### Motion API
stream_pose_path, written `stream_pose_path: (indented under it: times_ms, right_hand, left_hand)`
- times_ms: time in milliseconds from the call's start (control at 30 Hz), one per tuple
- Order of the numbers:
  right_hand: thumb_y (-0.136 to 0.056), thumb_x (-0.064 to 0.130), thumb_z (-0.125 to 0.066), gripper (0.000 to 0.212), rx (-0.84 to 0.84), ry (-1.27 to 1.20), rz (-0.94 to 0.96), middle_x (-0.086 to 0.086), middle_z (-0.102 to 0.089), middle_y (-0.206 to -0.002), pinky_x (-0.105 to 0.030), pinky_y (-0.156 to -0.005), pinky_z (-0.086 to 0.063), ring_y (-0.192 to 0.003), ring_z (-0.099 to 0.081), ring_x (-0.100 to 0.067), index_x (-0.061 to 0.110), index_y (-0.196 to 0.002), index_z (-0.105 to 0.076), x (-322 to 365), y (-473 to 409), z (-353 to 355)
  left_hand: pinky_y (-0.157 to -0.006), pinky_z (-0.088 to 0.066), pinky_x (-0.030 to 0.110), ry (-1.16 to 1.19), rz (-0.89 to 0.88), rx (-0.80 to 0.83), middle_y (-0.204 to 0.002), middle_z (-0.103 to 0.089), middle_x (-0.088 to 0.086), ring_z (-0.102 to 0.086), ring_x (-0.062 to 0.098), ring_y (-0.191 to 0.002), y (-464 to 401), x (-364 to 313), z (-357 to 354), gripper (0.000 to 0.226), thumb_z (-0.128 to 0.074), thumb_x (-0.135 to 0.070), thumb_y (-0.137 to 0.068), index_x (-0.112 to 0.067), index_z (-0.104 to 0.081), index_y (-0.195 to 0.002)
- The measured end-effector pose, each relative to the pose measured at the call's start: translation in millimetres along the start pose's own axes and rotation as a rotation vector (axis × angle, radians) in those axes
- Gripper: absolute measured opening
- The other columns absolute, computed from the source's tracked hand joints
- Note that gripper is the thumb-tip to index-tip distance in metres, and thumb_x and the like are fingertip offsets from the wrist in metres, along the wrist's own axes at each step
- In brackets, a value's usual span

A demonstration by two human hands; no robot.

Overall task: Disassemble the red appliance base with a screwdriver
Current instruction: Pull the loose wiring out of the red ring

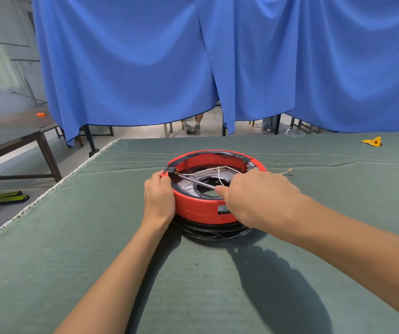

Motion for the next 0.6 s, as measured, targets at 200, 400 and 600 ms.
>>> stream_pose_path:
  times_ms: [200, 400, 600]
  right_hand:
    - [-0.104, 0.029, -0.025, 0.040, 0.045, 0.005, 0.028, -0.009, -0.052, -0.092, -0.037, -0.061, -0.032, -0.082, -0.045, -0.029, 0.018, -0.133, -0.050, 14.1, 5.4, -4.7]
    - [-0.103, 0.026, -0.036, 0.028, 0.094, -0.040, -0.024, -0.012, -0.058, -0.115, -0.037, -0.071, -0.038, -0.104, -0.057, -0.035, 0.012, -0.119, -0.054, 21.6, 16.4, -1.5]
    - [-0.101, 0.028, -0.043, 0.029, 0.168, -0.149, -0.158, -0.014, -0.054, -0.124, -0.037, -0.075, -0.035, -0.115, -0.052, -0.035, 0.013, -0.122, -0.055, 23.3, 18.9, -1.9]
  left_hand:
    - [-0.087, -0.036, 0.035, -0.071, 0.037, -0.068, -0.114, -0.055, 0.014, -0.047, 0.020, -0.094, 2.0, 3.1, 1.3, 0.032, -0.032, -0.022, -0.096, -0.009, -0.058, -0.111]
    - [-0.080, -0.033, 0.033, -0.114, 0.066, -0.111, -0.113, -0.052, 0.015, -0.044, 0.022, -0.087, 13.6, -2.1, -0.7, 0.032, -0.032, -0.027, -0.097, -0.010, -0.055, -0.112]
    - [-0.086, -0.033, 0.037, -0.206, 0.099, -0.149, -0.119, -0.046, 0.014, -0.050, 0.032, -0.101, 25.6, -7.0, -1.9, 0.035, -0.030, -0.032, -0.097, -0.013, -0.051, -0.117]
Point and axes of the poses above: each hand's wrist, its own y-axis away from the middle knuckle, its own z-axis out of the back of the hand, x = y × z, the point moved 6 cm from there along -y, towards the middle knuckle
